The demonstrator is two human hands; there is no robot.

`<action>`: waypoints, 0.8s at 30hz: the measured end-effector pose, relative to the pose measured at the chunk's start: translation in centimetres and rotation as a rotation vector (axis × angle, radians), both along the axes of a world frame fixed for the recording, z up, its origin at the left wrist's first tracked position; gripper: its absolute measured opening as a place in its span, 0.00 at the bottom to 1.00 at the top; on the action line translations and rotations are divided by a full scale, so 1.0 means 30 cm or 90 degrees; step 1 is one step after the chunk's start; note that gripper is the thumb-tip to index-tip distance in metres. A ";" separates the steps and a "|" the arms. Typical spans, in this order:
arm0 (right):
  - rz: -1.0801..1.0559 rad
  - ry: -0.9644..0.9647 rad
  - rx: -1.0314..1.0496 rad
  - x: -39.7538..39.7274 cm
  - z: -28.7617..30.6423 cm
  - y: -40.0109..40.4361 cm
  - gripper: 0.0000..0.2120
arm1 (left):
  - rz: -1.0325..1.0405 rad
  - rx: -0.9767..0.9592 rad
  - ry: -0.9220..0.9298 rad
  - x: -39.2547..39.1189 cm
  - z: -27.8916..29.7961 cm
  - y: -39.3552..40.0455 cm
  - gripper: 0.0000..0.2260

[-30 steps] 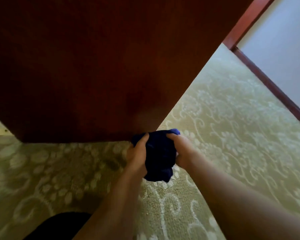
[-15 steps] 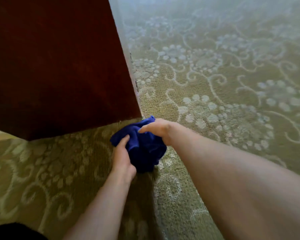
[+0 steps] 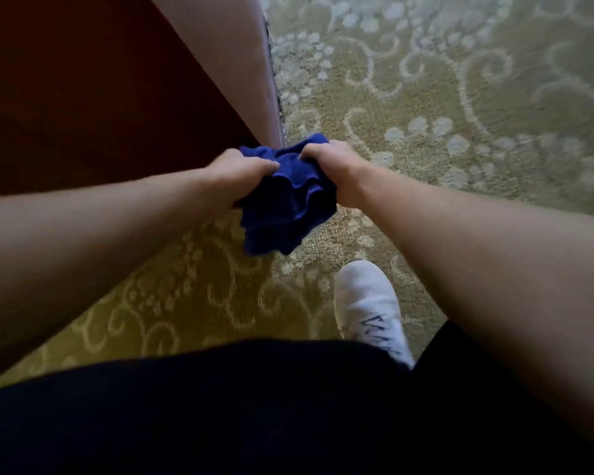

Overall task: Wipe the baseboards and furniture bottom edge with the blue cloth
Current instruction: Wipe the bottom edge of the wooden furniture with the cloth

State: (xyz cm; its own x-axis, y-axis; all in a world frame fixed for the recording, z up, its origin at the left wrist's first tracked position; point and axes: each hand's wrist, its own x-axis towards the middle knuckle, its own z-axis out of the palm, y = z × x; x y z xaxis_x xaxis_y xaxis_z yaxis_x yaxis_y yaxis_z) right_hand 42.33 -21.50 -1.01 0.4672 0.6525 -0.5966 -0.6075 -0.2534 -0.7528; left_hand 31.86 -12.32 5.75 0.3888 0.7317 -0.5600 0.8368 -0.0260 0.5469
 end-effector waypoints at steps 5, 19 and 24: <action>-0.019 -0.066 -0.077 0.087 -0.173 -0.153 0.08 | 0.400 -0.183 -0.195 0.036 -0.389 -0.160 0.29; 0.191 -0.224 -0.323 0.614 -0.116 0.193 0.16 | 0.455 -0.330 -0.208 0.535 -0.433 -0.039 0.15; 0.310 -0.205 -0.297 0.683 -0.258 0.375 0.18 | 0.561 -0.301 -0.239 0.648 -0.515 0.056 0.08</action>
